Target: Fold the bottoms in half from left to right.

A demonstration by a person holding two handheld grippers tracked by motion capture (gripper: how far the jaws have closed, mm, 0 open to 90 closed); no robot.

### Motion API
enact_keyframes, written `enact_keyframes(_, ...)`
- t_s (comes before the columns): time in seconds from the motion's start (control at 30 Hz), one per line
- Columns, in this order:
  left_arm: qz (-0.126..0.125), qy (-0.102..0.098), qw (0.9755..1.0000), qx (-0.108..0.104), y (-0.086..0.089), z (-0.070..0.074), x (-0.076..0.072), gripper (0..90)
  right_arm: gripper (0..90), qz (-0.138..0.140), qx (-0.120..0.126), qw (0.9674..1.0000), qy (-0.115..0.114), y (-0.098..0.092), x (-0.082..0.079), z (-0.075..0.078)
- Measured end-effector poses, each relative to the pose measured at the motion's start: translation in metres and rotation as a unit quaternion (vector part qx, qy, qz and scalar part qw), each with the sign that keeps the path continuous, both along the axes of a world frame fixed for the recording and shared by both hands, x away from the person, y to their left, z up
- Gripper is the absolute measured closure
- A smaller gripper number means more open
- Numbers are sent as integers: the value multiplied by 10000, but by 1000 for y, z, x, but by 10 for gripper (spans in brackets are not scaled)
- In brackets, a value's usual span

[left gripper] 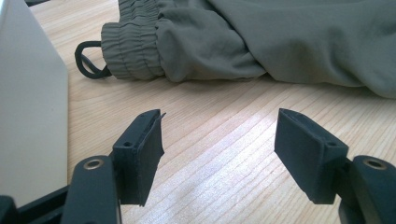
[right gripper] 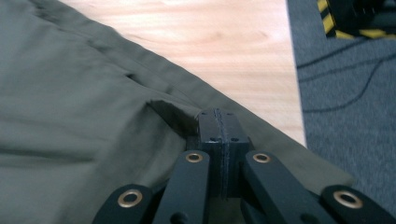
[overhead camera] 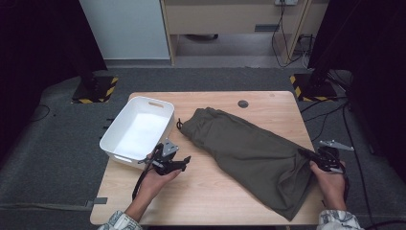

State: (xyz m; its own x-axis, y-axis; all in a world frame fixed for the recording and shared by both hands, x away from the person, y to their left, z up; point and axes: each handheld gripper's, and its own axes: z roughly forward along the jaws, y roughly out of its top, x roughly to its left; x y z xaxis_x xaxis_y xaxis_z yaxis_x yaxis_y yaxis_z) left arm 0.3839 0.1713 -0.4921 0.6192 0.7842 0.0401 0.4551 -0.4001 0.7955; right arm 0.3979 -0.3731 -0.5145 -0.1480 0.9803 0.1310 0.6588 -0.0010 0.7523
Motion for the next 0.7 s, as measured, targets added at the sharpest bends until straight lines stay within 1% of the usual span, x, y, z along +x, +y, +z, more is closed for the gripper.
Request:
enact_keyframes(0.07, 18, 7, 10000, 5, 0, -1, 0, 321, 900, -88, 46, 9999, 96, -3, 0, -4)
enact_keyframes(0.1, 22, 12, 10000, 4, 0, -2, 1, 321, 899, -110, 41, 9999, 85, -6, 0, -5)
enact_keyframes(0.2, 33, 23, 10000, -9, 1, -2, 1, 320, 864, -235, 244, 9994, 46, -10, -2, -5)
enact_keyframes(0.33, 48, 25, 10000, -18, 0, -2, 1, 319, 801, -257, 388, 9986, -270, -9, -6, 6)
enact_keyframes(0.43, 30, 14, 10000, -11, -3, -3, 1, 319, 754, -105, 470, 9976, -497, -3, -8, 18)
enact_keyframes(0.57, 26, 8, 10000, 21, -5, -4, 1, 318, 687, 71, 460, 9967, -667, 12, -8, 32)
enact_keyframes(0.7, 28, -7, 10000, 37, -7, -4, 1, 317, 620, 328, 418, 9961, -698, 29, -6, 40)
